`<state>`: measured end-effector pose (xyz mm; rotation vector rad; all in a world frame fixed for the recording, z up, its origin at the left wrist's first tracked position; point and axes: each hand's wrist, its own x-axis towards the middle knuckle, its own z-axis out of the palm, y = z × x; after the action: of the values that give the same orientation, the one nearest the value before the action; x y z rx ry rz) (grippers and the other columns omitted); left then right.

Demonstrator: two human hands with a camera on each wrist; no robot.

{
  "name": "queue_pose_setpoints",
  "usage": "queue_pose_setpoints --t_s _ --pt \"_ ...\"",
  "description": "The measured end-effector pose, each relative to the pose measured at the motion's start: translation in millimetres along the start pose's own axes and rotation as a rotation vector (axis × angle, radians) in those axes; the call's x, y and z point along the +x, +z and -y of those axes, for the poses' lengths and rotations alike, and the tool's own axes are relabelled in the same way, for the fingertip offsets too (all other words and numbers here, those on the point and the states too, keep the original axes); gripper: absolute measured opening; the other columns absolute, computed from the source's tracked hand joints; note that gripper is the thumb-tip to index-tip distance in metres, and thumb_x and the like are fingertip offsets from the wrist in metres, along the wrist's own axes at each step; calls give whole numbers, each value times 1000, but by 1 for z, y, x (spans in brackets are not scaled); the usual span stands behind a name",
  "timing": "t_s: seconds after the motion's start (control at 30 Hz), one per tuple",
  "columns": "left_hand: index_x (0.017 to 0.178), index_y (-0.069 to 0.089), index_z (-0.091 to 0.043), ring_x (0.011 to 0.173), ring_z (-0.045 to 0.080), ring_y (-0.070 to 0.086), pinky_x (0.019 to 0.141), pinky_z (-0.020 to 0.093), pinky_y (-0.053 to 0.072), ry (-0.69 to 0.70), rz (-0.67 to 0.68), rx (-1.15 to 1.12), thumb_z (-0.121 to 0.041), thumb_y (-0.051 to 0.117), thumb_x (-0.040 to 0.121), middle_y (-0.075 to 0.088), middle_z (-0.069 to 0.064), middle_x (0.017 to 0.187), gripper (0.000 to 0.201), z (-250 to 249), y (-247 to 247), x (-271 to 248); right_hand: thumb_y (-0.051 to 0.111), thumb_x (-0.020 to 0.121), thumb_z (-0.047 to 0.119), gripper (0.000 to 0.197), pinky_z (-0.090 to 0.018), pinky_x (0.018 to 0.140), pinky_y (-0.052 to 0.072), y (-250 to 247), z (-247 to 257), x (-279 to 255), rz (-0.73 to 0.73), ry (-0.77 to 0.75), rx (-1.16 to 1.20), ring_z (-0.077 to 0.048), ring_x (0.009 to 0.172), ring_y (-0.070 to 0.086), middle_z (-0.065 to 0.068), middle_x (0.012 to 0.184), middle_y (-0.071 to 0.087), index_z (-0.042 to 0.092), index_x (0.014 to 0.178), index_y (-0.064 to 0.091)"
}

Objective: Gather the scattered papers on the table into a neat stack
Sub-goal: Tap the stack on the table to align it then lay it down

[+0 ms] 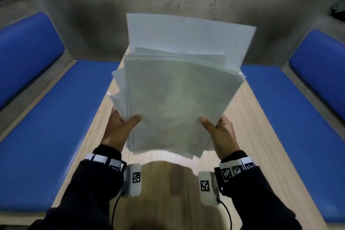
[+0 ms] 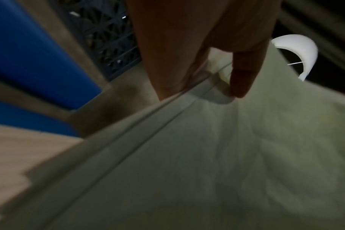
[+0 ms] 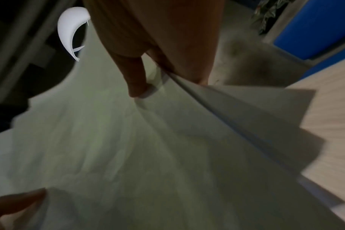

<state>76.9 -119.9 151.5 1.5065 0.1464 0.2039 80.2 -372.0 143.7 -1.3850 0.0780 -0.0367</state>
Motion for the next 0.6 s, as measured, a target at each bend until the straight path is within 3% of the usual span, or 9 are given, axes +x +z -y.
queue_pose_setpoints --t_s 0.1,0.17,0.23,0.3,0.37,0.47,0.6 --pt "96 57 -29 81 -2 67 75 21 52 4 29 6 -14 65 58 68 -16 89 41 2 1 -7 59 85 -3 26 -16 64 55 -4 4 -8 57 -44 -18 -3 77 71 9 84 76 18 99 63" --pt "98 57 -30 77 -5 66 73 18 51 -26 49 8 -14 63 57 69 -17 86 44 11 2 -15 65 82 -1 37 -22 75 56 -6 -6 -13 72 -33 -72 -10 93 70 1 101 72 19 112 57" --pt "122 49 -21 81 -3 62 68 11 49 -57 57 26 -15 62 58 63 -11 92 66 20 1 -21 75 71 14 53 -36 88 55 -6 -13 -16 57 11 -84 -23 108 64 -9 117 65 28 116 51" --pt "136 34 -22 93 0 56 72 14 46 -55 85 52 -24 64 51 57 -5 106 90 23 1 -20 77 61 27 65 -43 94 52 -5 -17 -18 54 23 -86 -29 112 60 -14 122 61 28 119 49" --pt "134 35 -30 101 4 52 79 20 42 -48 100 69 -34 61 46 52 -9 111 92 20 3 -18 76 61 26 71 -39 90 54 -3 -19 -16 78 21 -101 -26 109 62 -14 119 63 20 125 46" --pt "129 40 -28 101 11 52 77 20 40 -91 83 47 -33 62 51 54 -13 106 81 18 12 -14 68 67 17 54 -22 76 53 2 -19 -11 80 19 -151 -8 92 65 -1 105 65 21 118 49" --pt "127 44 -17 111 31 55 74 26 45 -122 51 70 -20 61 60 60 5 108 69 12 22 -13 59 86 3 27 -30 76 50 7 -16 -5 -5 26 -213 -24 91 60 1 91 64 29 89 57"
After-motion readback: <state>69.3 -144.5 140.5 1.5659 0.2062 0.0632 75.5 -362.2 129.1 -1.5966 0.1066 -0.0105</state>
